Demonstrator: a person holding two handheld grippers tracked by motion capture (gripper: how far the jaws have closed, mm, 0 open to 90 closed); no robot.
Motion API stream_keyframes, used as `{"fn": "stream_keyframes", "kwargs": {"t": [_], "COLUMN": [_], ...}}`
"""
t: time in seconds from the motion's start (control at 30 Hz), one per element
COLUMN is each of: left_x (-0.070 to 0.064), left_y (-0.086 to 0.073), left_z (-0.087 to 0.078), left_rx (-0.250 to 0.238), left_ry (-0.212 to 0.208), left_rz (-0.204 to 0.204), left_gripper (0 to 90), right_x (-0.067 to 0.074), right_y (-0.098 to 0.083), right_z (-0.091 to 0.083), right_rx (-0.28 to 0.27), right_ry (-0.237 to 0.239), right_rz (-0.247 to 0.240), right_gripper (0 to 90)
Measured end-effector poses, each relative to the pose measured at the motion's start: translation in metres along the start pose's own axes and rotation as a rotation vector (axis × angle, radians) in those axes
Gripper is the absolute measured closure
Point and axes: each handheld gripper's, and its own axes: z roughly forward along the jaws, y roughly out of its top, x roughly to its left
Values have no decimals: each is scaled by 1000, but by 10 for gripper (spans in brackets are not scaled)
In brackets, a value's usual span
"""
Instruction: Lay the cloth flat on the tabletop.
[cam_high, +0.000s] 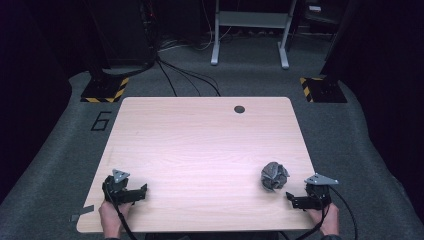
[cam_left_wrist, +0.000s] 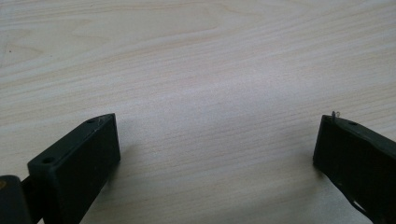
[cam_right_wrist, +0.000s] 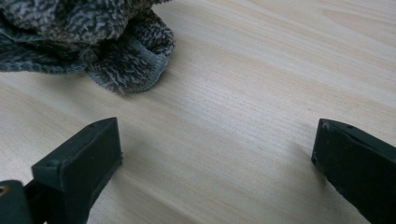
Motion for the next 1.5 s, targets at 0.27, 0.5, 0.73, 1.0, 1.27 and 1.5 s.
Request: {"fn": "stream_keyframes", "kwargs": {"t": [0.27, 0.5, 0.73, 1.0, 1.27, 1.5], "left_x": [0, 0, 0, 0, 0, 0], "left_y": [0, 0, 0, 0, 0, 0], "left_z": [0, 0, 0, 0, 0, 0], "left_rx": [1, -4, -4, -5, -5, -4], "left_ry": [0, 2, 2, 2, 2, 2], "left_rz": [0, -2, -3, -3, -3, -1], "left_gripper": [3, 3, 4, 4, 4, 4], "right_x": [1, 1, 9, 23, 32, 38], "right_y": [0, 3, 8, 30, 53, 67], "right_z": [0, 0, -4, -24, -25, -7], "right_rx": [2, 25, 33, -35, -55, -14], "right_ry": [-5, -4, 44, 94, 130, 140], "right_rz": [9, 4, 18, 38, 21, 23], "right_gripper": [9, 0, 0, 0, 0, 59]}}
